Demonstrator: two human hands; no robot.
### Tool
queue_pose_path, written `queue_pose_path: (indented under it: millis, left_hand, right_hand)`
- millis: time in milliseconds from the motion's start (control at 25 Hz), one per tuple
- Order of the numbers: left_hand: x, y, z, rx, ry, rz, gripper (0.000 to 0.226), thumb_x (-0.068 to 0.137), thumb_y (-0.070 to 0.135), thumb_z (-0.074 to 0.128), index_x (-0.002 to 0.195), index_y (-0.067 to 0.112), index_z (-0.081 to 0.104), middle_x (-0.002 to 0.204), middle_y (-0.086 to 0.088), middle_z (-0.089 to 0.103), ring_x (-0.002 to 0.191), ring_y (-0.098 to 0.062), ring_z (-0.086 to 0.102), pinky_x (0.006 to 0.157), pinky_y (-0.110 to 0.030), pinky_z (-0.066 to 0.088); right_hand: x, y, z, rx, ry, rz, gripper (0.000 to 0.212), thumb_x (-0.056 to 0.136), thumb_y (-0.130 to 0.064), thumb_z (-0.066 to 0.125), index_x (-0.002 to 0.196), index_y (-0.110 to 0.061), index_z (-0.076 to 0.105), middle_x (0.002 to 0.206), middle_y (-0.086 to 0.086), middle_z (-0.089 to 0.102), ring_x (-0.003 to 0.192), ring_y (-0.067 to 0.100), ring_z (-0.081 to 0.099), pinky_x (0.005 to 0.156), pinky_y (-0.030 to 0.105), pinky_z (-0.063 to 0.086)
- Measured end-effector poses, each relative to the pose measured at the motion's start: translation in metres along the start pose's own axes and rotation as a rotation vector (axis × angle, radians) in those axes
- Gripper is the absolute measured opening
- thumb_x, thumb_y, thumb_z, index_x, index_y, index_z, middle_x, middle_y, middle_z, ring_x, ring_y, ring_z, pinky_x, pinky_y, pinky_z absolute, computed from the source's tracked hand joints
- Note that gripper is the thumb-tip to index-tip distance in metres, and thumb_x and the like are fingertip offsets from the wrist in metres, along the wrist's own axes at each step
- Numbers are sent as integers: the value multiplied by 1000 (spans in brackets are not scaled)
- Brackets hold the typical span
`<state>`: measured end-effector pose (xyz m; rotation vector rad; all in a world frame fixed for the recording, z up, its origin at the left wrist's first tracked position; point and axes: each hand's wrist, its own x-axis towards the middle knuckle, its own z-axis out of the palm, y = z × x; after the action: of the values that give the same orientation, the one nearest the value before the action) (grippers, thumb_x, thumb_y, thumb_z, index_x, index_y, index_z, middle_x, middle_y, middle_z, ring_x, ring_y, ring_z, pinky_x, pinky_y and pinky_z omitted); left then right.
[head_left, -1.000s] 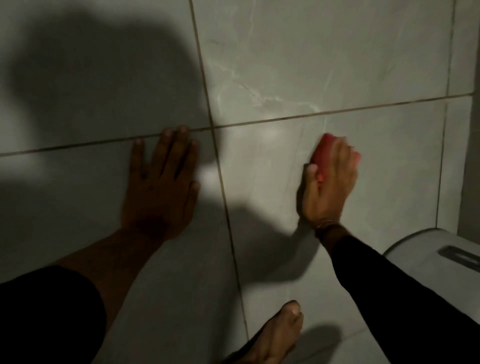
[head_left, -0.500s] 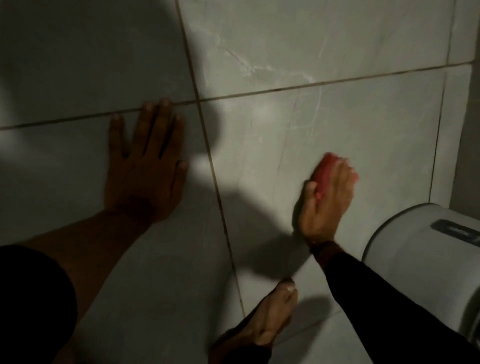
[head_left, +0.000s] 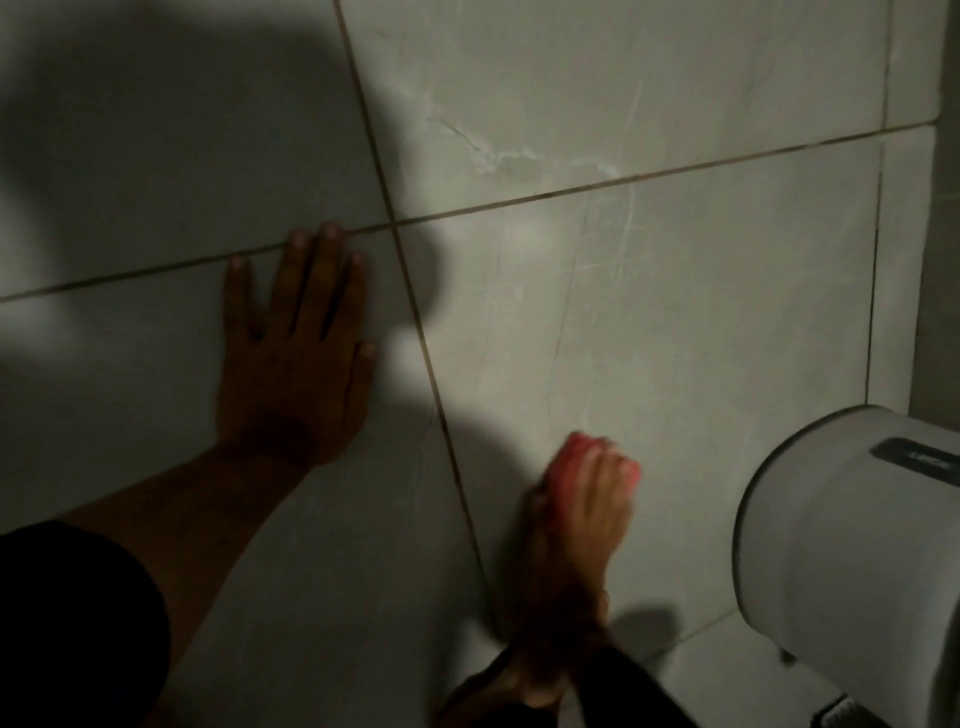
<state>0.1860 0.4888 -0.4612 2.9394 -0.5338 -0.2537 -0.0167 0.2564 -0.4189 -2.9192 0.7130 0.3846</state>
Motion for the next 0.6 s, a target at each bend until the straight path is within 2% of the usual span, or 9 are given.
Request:
queue_pose_path:
  millis: [80, 160, 200, 280, 400, 480, 560, 600]
  left_hand:
    - [1, 2, 0, 2, 2, 8, 75, 103, 41, 32, 171, 13, 16, 181, -13, 8, 169, -34, 8, 131, -67, 1]
    - [1, 1, 1, 7, 8, 18, 74, 104, 42, 30, 171, 13, 16, 182, -13, 7, 169, -35, 8, 131, -68, 3]
    - [1, -1, 2, 17, 9, 17, 74, 105, 43, 28, 171, 13, 15, 182, -13, 7, 169, -35, 8, 131, -68, 4]
    - [-1, -3, 5, 37, 10, 24, 74, 105, 45, 25, 171, 13, 15, 182, -13, 7, 169, -35, 8, 130, -68, 5]
    - [1, 2, -2, 38, -7, 1, 73, 105, 43, 30, 171, 13, 16, 181, -14, 10, 168, -36, 10, 131, -68, 6]
    - [1, 6, -16, 17, -68, -14, 73, 106, 42, 32, 171, 12, 16, 181, -16, 10, 168, -38, 10, 131, -68, 7]
    - [-1, 10, -35, 37, -182, -1, 74, 106, 42, 31, 171, 10, 15, 180, -19, 11, 167, -41, 12, 129, -68, 10]
    - [-4, 13, -49, 23, -256, -8, 76, 104, 43, 31, 170, 9, 18, 179, -21, 16, 166, -43, 16, 128, -67, 13]
  right_hand:
    - [86, 25, -15, 132, 136, 338, 71, 105, -35, 39, 165, 1, 28, 174, 26, 24, 163, 49, 20, 128, 70, 22]
    - [164, 10, -26, 199, 232, 424, 75, 104, -44, 36, 168, -4, 27, 177, 20, 24, 166, 42, 18, 133, 61, 16]
    - [187, -8, -27, 201, 262, 371, 76, 103, -46, 34, 168, -7, 28, 177, 17, 25, 166, 40, 19, 134, 58, 16]
    - [192, -49, -19, 127, 291, 100, 74, 103, -45, 35, 168, -10, 29, 177, 15, 27, 166, 38, 19, 134, 57, 16]
    - [96, -97, 7, 114, 157, -193, 72, 104, -44, 44, 169, -18, 30, 178, 10, 27, 167, 35, 17, 135, 56, 15]
    - [25, -108, -1, 212, 4, -257, 69, 104, -40, 51, 168, -22, 33, 176, 7, 33, 166, 34, 22, 134, 57, 17]
    - [-6, -100, -21, 457, -134, -290, 60, 104, -30, 56, 162, -21, 45, 168, 6, 46, 160, 33, 36, 130, 55, 27]
    - [-11, -98, -35, 620, -205, -226, 52, 105, -25, 57, 157, -19, 53, 161, 6, 54, 153, 32, 46, 126, 53, 35]
